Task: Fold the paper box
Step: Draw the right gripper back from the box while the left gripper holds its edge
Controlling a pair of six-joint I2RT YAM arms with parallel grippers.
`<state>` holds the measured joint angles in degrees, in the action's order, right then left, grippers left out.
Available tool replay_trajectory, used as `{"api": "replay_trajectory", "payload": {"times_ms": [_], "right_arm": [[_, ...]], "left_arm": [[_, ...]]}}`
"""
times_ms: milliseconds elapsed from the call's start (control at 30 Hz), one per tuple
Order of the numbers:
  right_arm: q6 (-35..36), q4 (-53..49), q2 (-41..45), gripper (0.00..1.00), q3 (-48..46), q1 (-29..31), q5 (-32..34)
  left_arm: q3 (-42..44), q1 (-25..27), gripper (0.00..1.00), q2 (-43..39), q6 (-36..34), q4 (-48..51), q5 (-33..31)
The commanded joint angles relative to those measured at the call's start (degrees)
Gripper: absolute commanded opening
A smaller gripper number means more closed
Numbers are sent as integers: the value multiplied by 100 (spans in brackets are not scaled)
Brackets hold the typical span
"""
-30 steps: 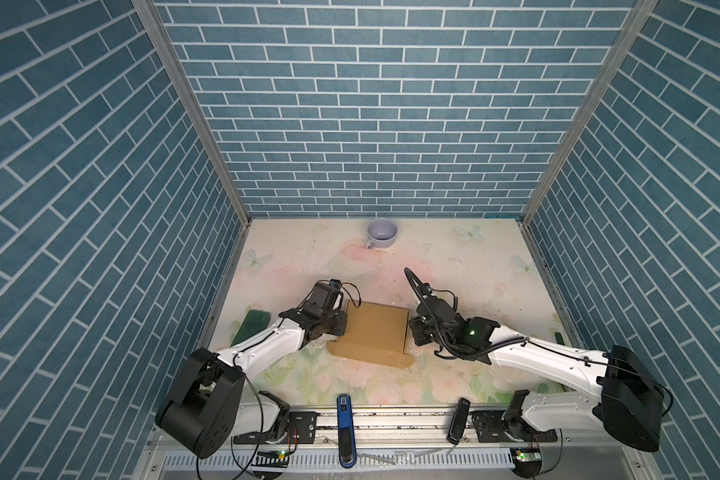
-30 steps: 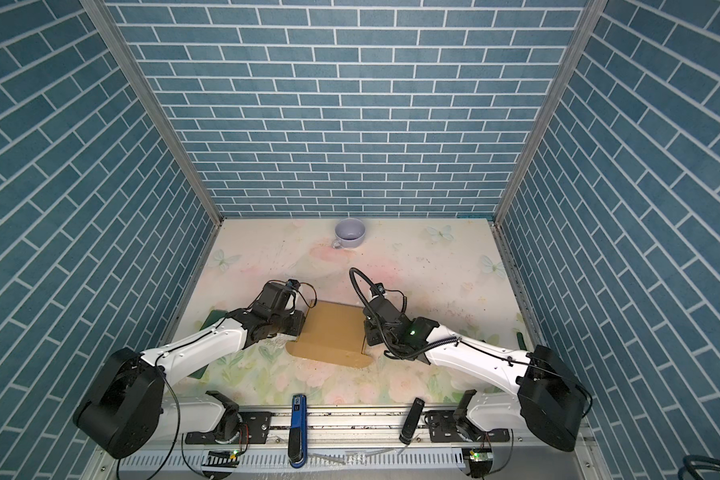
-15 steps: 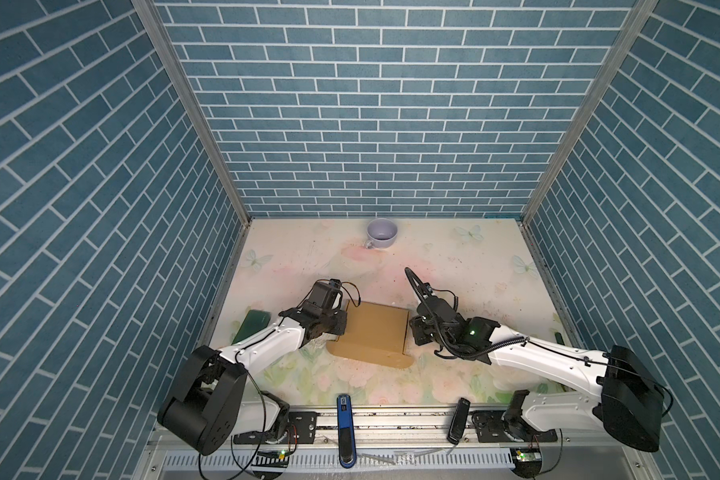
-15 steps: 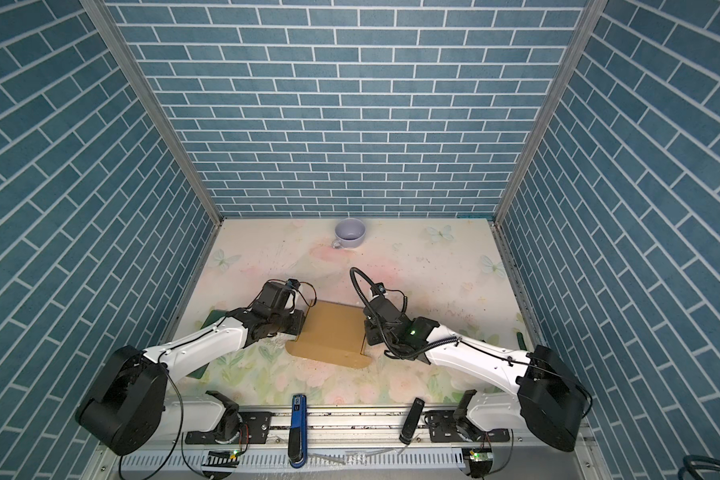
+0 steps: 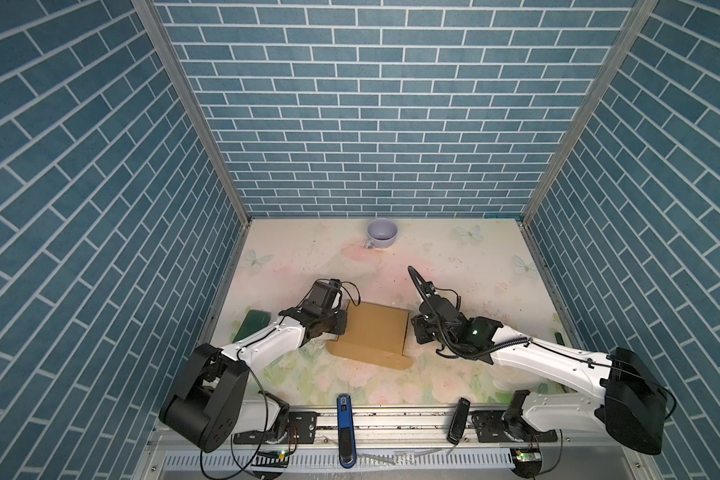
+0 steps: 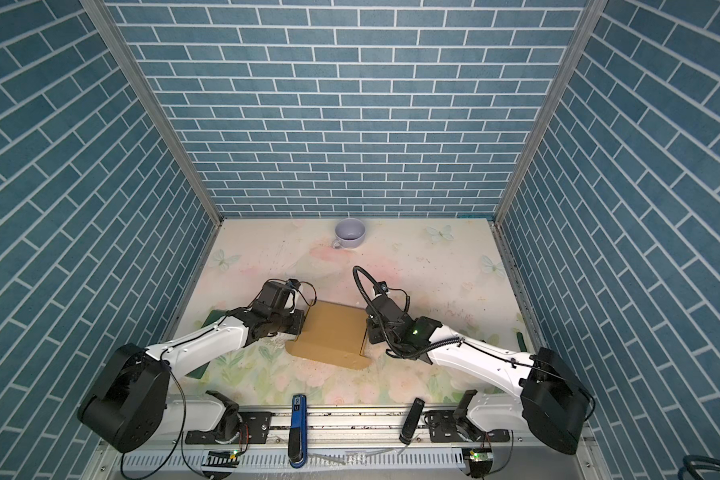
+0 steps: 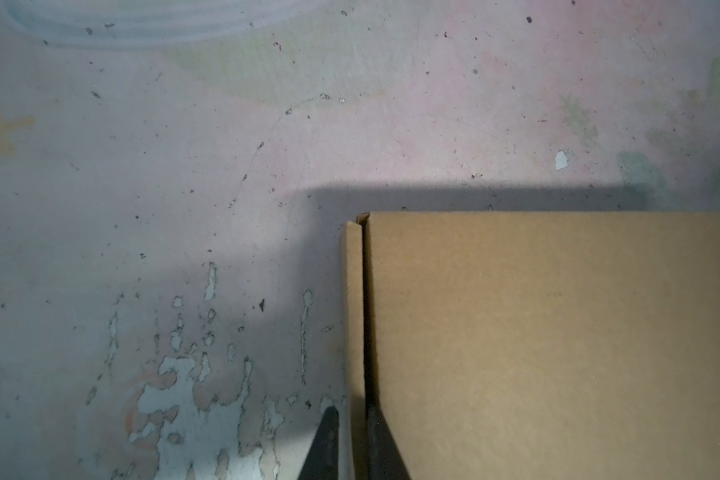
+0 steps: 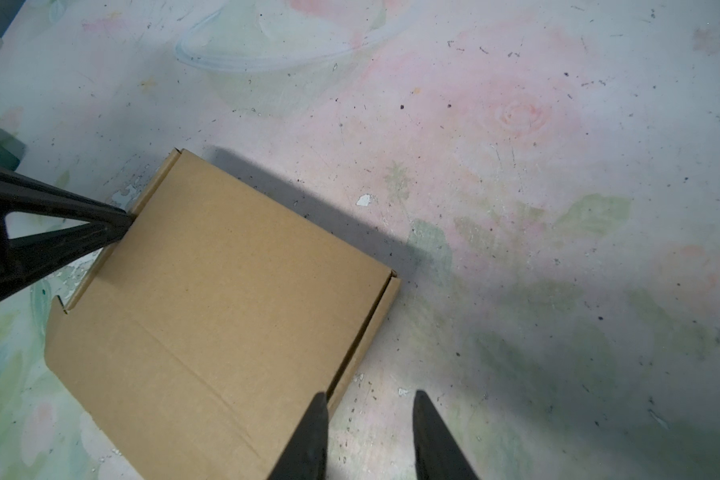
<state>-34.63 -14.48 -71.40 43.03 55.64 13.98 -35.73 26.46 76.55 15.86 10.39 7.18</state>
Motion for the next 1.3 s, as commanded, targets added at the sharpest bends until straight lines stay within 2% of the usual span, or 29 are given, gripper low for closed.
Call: {"api": "replay_trajectory", "payload": {"times_ms": [0,267,400,633,1267], "right_arm": [[-259,-78,229,37,-160,-40,113],[-742,167,778,56,-577,-227,-191],[-953,366,1025,61,-847,-314,-375],[-1177,753,1042,63,-1179,-407,-549],[-1217,1119,904,64,-1232,-542,-964]], "left_arm": [[114,-125,15,14,94,-46,111],[314,-281,13,65,386,-485,523],[321,-306,12,104,435,-578,625],[364,-332,10,9,534,-615,688],[384,-389,5,-127,771,-731,771]]}}
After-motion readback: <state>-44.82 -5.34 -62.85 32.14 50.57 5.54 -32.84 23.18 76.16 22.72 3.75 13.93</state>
